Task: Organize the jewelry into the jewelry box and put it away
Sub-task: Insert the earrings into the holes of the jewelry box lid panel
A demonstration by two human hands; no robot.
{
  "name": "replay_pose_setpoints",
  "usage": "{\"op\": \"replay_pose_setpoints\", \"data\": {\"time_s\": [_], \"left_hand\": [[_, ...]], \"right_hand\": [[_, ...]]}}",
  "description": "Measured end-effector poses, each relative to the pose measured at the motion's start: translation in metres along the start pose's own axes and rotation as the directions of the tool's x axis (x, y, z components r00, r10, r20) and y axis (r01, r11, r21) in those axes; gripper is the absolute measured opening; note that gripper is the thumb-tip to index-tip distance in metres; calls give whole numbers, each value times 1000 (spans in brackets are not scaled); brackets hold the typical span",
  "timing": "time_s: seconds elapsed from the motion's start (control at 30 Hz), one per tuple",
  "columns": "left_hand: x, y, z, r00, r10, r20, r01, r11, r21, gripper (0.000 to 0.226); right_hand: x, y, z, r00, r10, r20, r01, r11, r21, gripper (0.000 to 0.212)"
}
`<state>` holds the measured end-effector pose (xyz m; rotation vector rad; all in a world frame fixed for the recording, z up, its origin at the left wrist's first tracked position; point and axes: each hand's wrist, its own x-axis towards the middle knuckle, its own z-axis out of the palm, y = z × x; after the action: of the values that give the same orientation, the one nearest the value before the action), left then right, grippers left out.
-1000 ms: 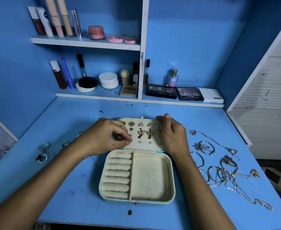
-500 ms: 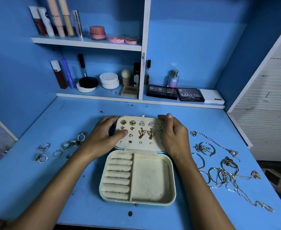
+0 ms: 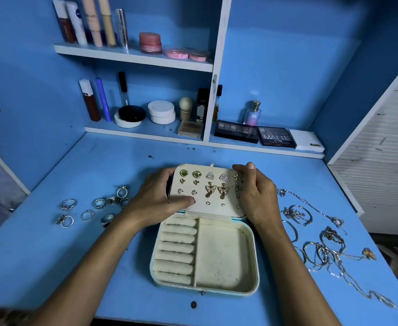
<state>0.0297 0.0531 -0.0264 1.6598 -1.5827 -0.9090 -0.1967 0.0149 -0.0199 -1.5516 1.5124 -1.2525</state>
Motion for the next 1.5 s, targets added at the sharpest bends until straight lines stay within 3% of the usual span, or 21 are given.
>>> {"op": "replay_pose_setpoints", "data": {"time_s": [0.37, 0.5, 0.63, 0.8, 1.0, 1.3, 1.5], "left_hand": [[-5, 10, -1, 999, 21, -29, -20, 999, 47, 82], [-5, 14, 0, 999, -5, -40, 9, 996, 85, 76], [-5, 15, -2, 1000, -6, -24, 8, 995, 102, 71], [-5, 16, 0, 1000, -6, -30, 9, 996, 86, 70], [-7, 17, -1, 999, 12, -42, -8, 995, 97, 70], [-6, 15, 1, 998, 21, -55, -15, 994, 111, 70], [-6, 16, 1, 999, 18, -48, -13, 993, 116, 71]], "right_hand": [[7, -7, 0, 1000, 22, 6, -21, 994, -108, 50], [16, -12, 1, 999, 25, 28, -20, 989, -150, 49], [34, -30, 12, 992, -58, 109, 84, 964, -253, 36], [70, -48, 34, 956, -138, 258, 232, 895, -381, 29], [103, -44, 70, 886, -111, 450, 360, 776, -518, 16], [127, -49, 99, 828, -107, 550, 494, 604, -626, 19], [129, -51, 107, 830, -81, 551, 503, 535, -679, 20]]}}
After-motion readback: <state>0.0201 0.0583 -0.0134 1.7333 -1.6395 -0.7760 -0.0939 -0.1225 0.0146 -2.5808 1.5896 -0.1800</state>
